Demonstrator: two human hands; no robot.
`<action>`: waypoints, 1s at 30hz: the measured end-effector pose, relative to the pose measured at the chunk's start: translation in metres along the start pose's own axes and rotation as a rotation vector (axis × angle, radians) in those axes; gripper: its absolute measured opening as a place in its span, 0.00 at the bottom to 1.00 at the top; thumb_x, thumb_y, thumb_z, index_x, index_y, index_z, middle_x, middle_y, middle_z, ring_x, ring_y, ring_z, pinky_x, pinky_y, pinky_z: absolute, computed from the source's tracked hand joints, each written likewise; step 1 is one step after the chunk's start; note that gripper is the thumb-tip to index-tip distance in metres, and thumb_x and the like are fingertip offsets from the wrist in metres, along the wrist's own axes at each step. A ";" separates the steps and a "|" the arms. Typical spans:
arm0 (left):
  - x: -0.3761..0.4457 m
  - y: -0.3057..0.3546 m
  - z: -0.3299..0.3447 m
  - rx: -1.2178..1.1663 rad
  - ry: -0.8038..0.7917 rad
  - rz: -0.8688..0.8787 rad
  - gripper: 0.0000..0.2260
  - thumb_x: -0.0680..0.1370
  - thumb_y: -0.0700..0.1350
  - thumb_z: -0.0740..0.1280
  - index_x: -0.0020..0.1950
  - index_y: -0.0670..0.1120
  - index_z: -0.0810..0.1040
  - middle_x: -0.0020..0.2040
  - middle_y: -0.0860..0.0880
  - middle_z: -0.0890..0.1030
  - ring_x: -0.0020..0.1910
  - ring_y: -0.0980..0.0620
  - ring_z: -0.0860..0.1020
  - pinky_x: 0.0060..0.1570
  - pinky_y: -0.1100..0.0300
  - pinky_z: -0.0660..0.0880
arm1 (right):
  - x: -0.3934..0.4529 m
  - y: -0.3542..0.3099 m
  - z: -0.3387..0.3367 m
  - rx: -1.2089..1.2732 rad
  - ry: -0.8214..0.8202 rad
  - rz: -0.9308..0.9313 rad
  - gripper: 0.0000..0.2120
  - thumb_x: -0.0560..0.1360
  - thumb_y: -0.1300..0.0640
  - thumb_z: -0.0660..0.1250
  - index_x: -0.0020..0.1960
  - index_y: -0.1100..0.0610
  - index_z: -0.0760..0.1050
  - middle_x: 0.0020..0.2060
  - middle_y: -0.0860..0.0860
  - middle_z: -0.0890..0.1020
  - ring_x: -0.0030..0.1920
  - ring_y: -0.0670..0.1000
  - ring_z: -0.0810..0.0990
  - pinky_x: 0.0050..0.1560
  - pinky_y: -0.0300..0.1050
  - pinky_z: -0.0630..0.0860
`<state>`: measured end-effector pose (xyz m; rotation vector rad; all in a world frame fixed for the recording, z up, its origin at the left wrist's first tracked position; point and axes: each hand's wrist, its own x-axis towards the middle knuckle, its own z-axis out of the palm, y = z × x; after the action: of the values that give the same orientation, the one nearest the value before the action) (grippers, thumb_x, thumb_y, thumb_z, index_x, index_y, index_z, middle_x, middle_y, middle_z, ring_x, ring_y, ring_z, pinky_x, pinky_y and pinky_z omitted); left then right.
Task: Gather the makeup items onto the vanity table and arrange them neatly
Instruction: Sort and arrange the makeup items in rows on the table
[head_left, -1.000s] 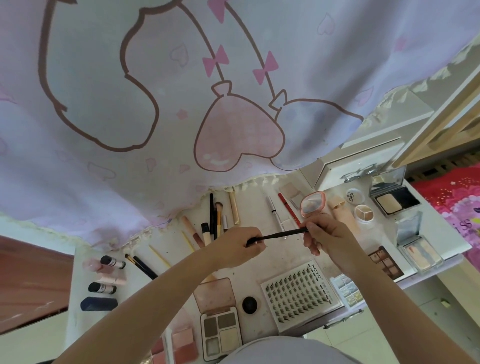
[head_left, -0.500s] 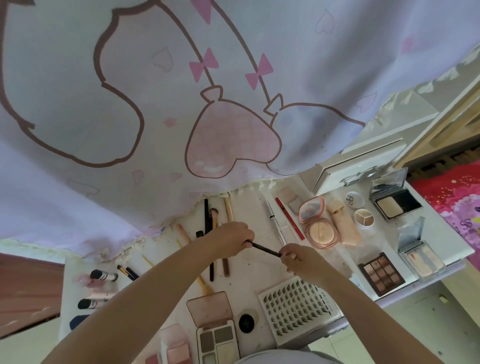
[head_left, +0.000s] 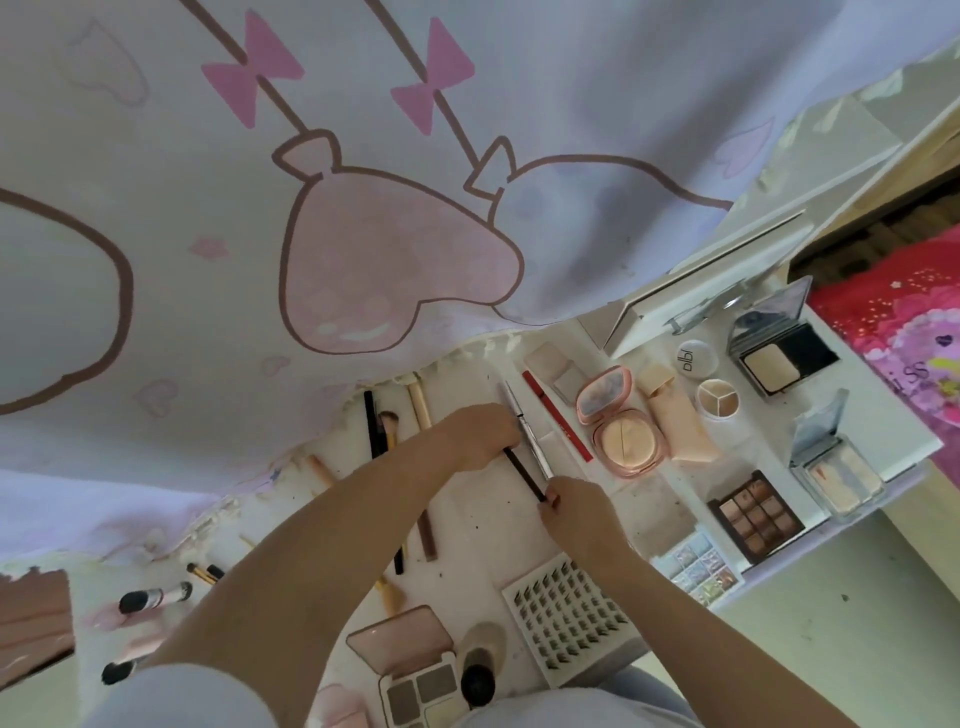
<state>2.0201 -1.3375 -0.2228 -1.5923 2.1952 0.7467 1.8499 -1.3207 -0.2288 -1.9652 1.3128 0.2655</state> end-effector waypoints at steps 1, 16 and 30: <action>0.002 0.000 0.003 0.009 0.045 0.008 0.16 0.79 0.35 0.53 0.63 0.41 0.72 0.63 0.44 0.73 0.62 0.47 0.69 0.58 0.59 0.64 | 0.001 0.001 0.000 -0.003 0.010 0.006 0.06 0.75 0.60 0.58 0.42 0.59 0.72 0.43 0.57 0.80 0.47 0.55 0.77 0.40 0.41 0.68; -0.043 -0.012 0.041 -0.204 0.270 -0.818 0.17 0.79 0.51 0.55 0.63 0.41 0.62 0.55 0.41 0.74 0.49 0.45 0.74 0.33 0.58 0.67 | 0.001 0.002 0.001 -0.049 0.074 0.001 0.10 0.77 0.53 0.56 0.41 0.58 0.68 0.40 0.55 0.77 0.38 0.51 0.74 0.36 0.40 0.67; -0.082 0.021 0.016 -1.078 0.399 -0.550 0.05 0.77 0.45 0.63 0.49 0.49 0.68 0.41 0.54 0.74 0.38 0.56 0.74 0.35 0.65 0.70 | -0.020 -0.020 -0.037 0.396 0.202 -0.178 0.09 0.76 0.63 0.58 0.53 0.64 0.73 0.37 0.54 0.76 0.39 0.55 0.75 0.41 0.43 0.71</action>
<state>2.0265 -1.2595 -0.1866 -2.8710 1.3810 1.6692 1.8497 -1.3274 -0.1832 -1.7826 1.1953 -0.2683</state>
